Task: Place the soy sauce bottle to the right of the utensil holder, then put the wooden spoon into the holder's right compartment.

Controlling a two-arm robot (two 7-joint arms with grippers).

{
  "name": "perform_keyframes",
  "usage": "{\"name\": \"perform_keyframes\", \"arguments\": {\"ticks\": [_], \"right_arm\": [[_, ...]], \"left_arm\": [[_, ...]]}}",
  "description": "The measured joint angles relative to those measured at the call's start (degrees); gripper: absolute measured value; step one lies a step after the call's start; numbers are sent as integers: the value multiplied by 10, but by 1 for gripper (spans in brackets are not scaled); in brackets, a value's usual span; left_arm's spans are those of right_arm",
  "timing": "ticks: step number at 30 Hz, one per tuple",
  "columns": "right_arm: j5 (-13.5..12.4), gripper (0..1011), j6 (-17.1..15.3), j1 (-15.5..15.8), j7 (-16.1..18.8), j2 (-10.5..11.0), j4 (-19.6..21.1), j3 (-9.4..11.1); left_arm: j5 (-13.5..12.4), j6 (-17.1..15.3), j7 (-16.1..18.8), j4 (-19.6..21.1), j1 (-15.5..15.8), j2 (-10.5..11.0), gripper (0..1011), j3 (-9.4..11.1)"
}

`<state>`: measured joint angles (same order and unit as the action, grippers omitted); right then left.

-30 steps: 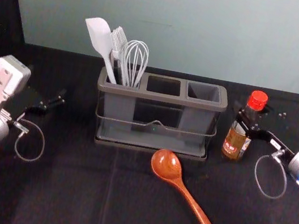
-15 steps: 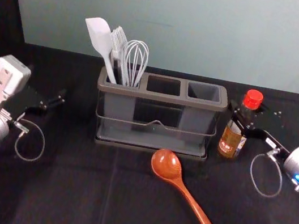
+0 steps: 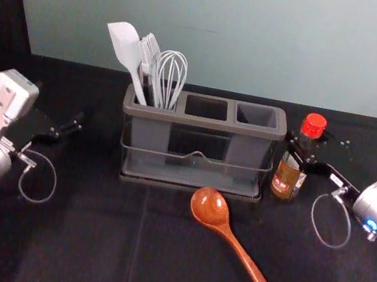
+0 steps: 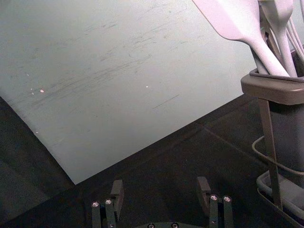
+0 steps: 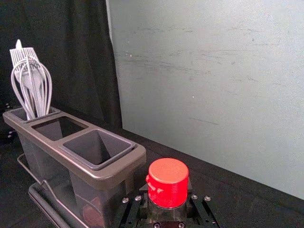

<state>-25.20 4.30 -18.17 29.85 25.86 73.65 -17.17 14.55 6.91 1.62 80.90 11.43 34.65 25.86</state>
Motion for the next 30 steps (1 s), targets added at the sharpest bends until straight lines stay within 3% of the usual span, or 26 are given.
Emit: {"name": "perform_keyframes", "arguments": {"ticks": [8,19,22,30], "right_arm": [[-2,644,-4,5,-9,-1,7,5],[-14,954,-8,40,-25,14,65,29],[-19,1002,-7,56,-31,19,84,38],[-36,1004,-5,115,-41,38,149,67]], "left_arm": [[0,0,0,0,0,0,1005,0],[0,0,0,0,0,0,1005,0],[0,0,0,0,0,0,1005,0],[0,0,0,0,0,0,1005,0]]}}
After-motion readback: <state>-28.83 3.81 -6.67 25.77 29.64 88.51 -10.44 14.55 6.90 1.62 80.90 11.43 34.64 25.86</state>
